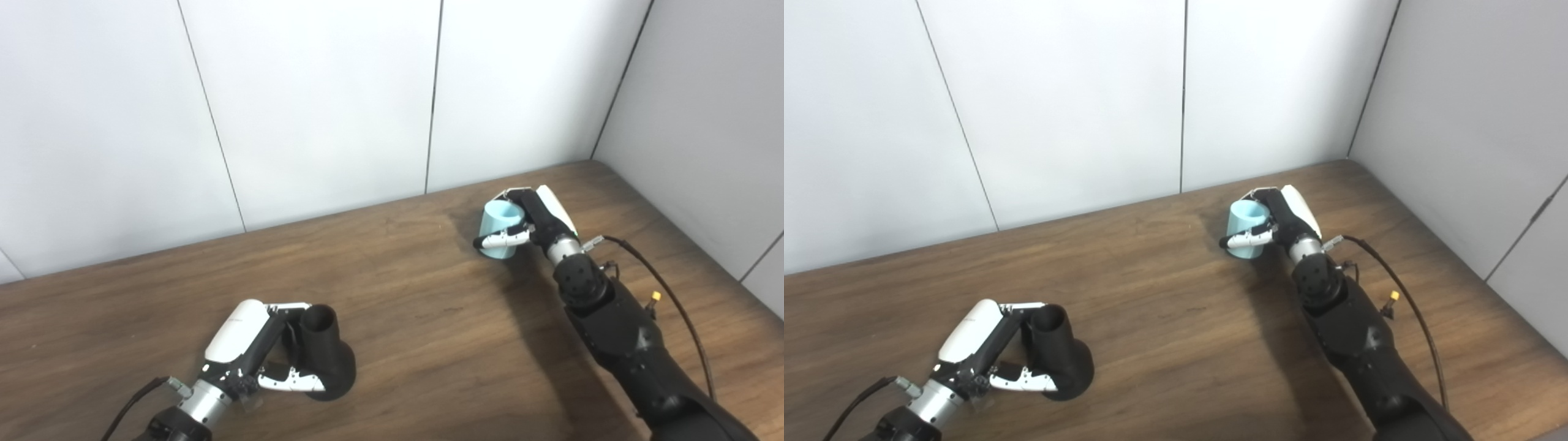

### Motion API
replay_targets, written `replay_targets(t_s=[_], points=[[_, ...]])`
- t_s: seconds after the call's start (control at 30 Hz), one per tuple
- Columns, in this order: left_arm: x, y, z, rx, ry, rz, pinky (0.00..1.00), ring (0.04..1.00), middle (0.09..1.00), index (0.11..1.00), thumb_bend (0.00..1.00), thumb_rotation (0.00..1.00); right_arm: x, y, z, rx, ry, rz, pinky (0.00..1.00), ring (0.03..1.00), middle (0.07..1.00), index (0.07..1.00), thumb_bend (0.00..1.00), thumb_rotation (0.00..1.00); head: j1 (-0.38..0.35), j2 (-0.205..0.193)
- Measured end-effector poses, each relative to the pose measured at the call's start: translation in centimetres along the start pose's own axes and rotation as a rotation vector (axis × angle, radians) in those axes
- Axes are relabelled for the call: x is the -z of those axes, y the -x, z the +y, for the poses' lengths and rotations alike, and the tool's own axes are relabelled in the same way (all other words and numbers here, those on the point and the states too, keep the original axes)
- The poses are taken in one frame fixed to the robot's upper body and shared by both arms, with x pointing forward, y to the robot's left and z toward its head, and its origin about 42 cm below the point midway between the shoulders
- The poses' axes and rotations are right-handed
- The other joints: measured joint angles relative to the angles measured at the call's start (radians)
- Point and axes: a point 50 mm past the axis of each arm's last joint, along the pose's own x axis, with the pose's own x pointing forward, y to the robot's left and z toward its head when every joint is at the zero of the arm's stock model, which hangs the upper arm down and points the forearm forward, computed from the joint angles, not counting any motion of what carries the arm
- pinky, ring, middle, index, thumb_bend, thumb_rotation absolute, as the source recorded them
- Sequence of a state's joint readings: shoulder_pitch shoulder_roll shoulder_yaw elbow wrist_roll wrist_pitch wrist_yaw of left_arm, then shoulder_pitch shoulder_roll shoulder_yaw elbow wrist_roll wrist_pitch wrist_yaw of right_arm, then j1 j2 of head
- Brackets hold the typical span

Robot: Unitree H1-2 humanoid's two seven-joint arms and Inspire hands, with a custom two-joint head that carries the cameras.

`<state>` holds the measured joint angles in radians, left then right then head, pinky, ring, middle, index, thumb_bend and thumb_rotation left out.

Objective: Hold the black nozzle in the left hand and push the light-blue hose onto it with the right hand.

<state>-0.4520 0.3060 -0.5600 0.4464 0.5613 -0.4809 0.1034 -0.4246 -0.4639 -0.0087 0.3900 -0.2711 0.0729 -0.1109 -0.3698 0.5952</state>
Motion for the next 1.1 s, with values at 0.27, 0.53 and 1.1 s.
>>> replay_targets(t_s=[0.27, 0.53, 1.1], points=[[-0.1, -0.1, 0.0, 0.000, 0.001, -0.002, 0.40, 0.431, 0.461, 0.502, 0.50, 0.00, -8.4, 0.7, -0.8, -0.044, -0.108, -0.232, 0.38, 0.446, 0.480, 0.491, 0.52, 0.00, 0.063, 0.012], [-0.8, -0.2, -0.3, -0.004, 0.011, 0.013, 0.36, 0.399, 0.472, 0.514, 0.50, 0.00, -15.9, 2.5, -1.2, -0.120, -0.179, -0.418, 0.35, 0.433, 0.480, 0.497, 0.52, 0.00, 0.146, 0.029], [-1.2, -0.7, -0.7, -0.005, 0.015, 0.019, 0.36, 0.422, 0.454, 0.500, 0.50, 0.00, -22.4, 5.3, -1.7, -0.272, -0.228, -0.583, 0.36, 0.431, 0.482, 0.489, 0.52, 0.00, 0.284, 0.067]])
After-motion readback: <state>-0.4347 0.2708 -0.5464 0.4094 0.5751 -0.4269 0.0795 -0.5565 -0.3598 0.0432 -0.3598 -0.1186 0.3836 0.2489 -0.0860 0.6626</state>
